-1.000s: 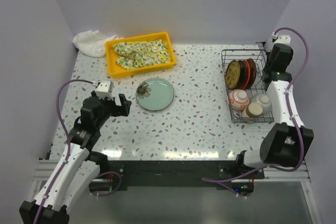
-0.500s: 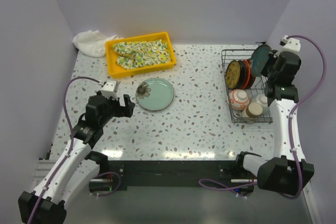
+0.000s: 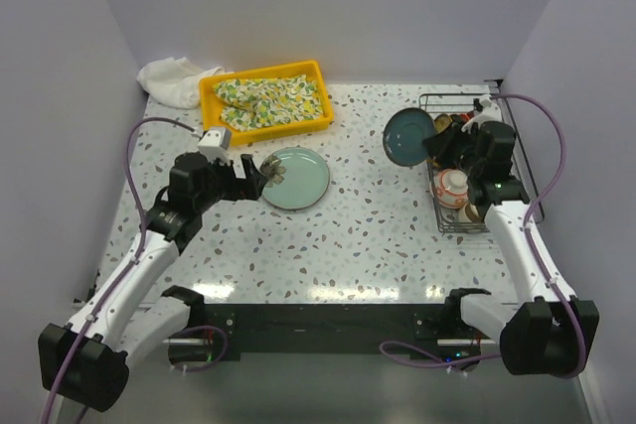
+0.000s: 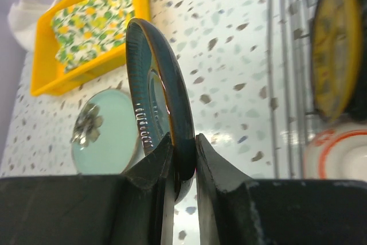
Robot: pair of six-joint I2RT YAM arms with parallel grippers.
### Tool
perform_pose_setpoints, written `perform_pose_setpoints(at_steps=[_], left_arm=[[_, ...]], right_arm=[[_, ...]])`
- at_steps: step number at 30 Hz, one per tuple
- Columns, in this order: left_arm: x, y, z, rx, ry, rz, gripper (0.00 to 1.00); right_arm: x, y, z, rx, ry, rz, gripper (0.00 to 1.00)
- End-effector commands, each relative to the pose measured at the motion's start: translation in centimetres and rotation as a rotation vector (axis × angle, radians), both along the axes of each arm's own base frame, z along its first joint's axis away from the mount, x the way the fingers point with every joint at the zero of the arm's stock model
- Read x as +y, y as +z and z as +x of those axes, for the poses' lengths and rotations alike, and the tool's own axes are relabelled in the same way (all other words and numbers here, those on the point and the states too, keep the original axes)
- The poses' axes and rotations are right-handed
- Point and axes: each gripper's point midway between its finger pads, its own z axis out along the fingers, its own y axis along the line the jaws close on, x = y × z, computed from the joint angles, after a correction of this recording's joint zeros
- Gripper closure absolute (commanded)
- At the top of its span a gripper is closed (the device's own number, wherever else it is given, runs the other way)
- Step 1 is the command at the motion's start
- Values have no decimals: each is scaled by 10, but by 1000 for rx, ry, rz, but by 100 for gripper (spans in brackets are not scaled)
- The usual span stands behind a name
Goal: Unload the mixed dishes from the dish rack
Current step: Place the plate at the center of the board.
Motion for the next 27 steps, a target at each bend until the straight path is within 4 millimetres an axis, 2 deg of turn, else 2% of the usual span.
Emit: perform_pose_setpoints(at_steps=[1, 2, 4, 5, 11, 15, 22, 27], left_arm=[[-28, 30, 13, -38, -58, -133, 4], [-33, 31, 18, -36, -68, -145, 4], [-43, 32, 18, -24, -92, -179, 4], [-48, 33, 22, -25, -100, -190, 4], [-77, 38, 27, -16, -147, -246, 6], [-99, 33, 22, 9, -180, -276, 7], [-124, 22, 22, 50, -184, -306, 13], [-135, 2, 19, 118, -174, -319, 17]], right_arm=[[57, 32, -7, -132, 154, 228, 100], [69, 20, -13, -106, 185, 247, 100], [84, 15, -17, -97, 218, 290, 100], [96, 6, -23, -76, 247, 301, 100], [128, -12, -39, -31, 328, 366, 100], [143, -20, -48, -7, 368, 394, 100], [161, -30, -61, 29, 409, 445, 100], [166, -35, -65, 43, 420, 457, 100]])
